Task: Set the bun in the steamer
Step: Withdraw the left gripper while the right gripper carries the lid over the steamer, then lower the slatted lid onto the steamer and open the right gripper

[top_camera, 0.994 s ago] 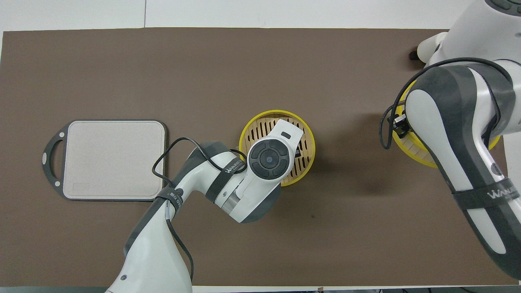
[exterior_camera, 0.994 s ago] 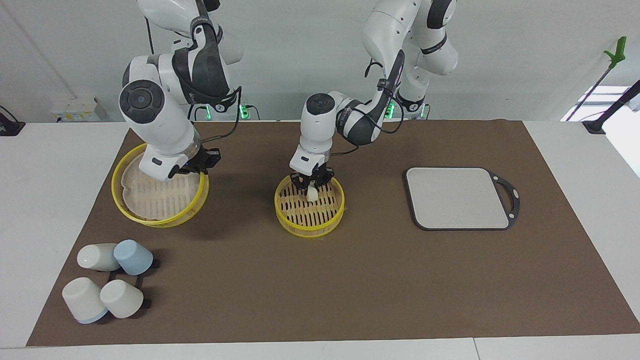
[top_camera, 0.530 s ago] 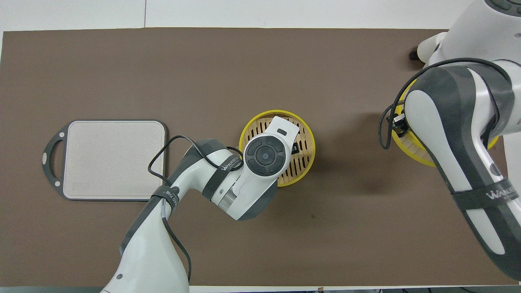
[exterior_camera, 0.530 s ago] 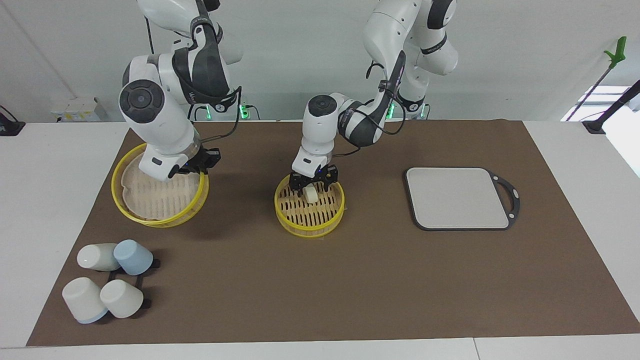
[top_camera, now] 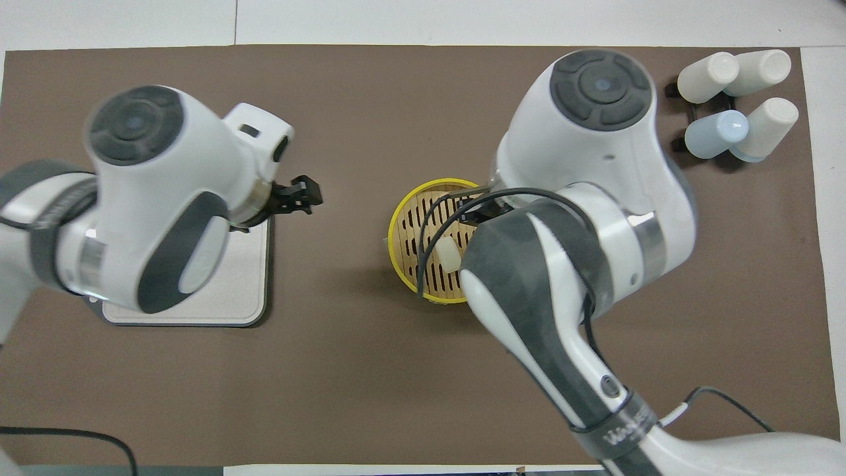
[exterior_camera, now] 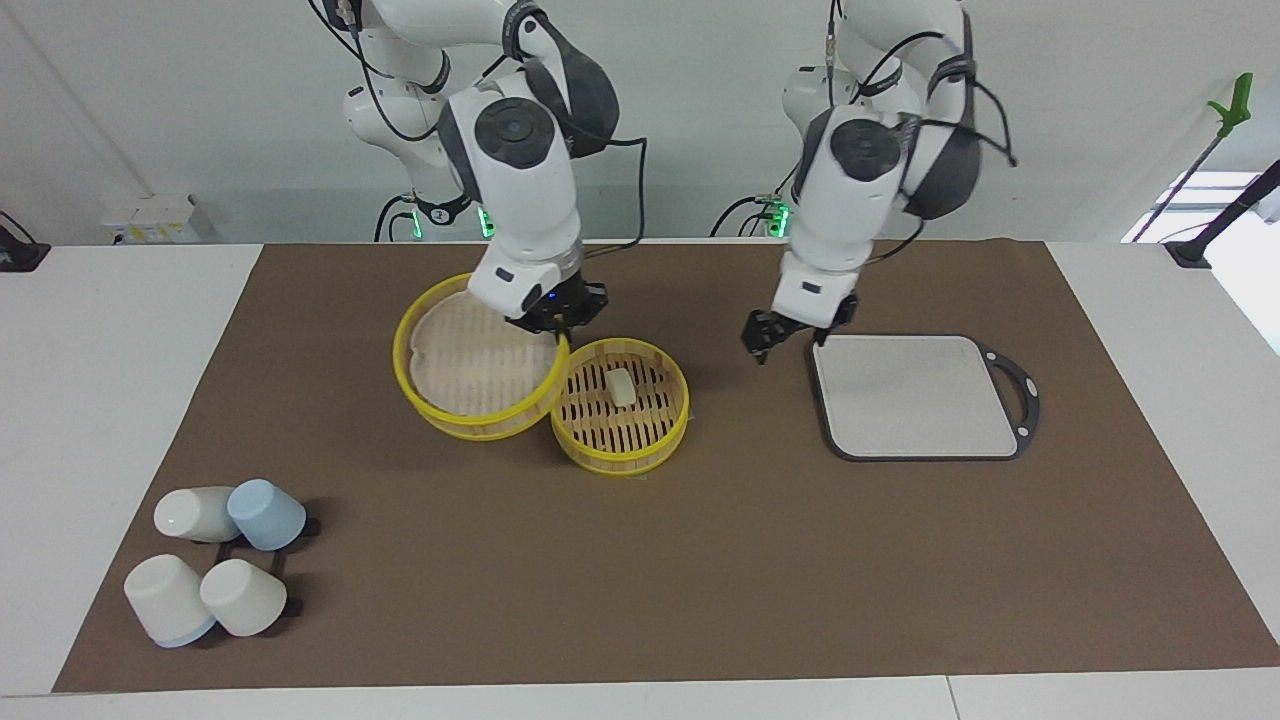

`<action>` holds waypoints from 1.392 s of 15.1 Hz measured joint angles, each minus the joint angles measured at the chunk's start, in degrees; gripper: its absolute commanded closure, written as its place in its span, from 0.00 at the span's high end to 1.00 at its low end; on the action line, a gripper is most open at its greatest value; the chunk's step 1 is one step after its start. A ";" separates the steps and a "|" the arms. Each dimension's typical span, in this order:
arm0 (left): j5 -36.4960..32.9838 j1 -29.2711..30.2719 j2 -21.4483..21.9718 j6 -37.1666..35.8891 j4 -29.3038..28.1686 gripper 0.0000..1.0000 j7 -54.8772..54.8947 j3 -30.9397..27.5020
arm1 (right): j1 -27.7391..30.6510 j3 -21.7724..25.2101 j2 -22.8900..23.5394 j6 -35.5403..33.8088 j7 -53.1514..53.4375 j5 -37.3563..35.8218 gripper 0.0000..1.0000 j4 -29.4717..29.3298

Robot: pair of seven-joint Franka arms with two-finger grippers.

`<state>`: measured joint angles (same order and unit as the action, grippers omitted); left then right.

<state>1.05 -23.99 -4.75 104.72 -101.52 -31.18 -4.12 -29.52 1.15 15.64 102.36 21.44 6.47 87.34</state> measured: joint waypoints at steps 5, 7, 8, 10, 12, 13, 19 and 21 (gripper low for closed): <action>-0.01 12.81 5.53 -8.48 0.55 1.00 20.35 -0.09 | -11.15 0.01 5.95 14.89 14.14 0.40 0.00 3.40; -0.55 14.12 6.49 -11.27 1.90 1.00 23.07 -0.01 | -12.09 0.14 8.66 17.86 15.13 0.25 0.00 3.44; -0.81 14.20 6.75 -12.85 3.09 1.00 23.48 0.07 | -11.99 0.40 9.32 18.56 15.13 -0.06 0.00 3.47; -1.08 14.20 7.04 -15.51 5.42 1.00 24.04 0.38 | -11.73 0.88 9.43 19.63 15.13 -0.71 0.00 3.89; -1.29 14.20 7.09 -17.73 6.71 1.00 25.40 0.42 | -11.63 0.87 9.16 20.61 15.12 -1.50 0.00 4.56; -1.38 14.20 7.09 -18.34 6.91 1.00 25.96 0.37 | -11.63 0.82 9.00 20.97 15.11 -1.98 0.00 4.86; -1.43 14.22 7.09 -20.08 8.32 1.00 26.74 0.35 | -11.62 0.68 8.62 23.94 15.10 -2.65 0.00 6.29; -1.43 14.22 7.09 -20.08 8.32 1.00 26.84 0.35 | -11.58 0.68 8.45 24.71 15.10 -2.65 0.00 6.74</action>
<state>-0.38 -9.78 2.34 84.63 -93.19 -4.34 -3.78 -41.10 1.83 24.08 127.07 36.54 3.82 94.07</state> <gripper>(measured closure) 0.000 0.912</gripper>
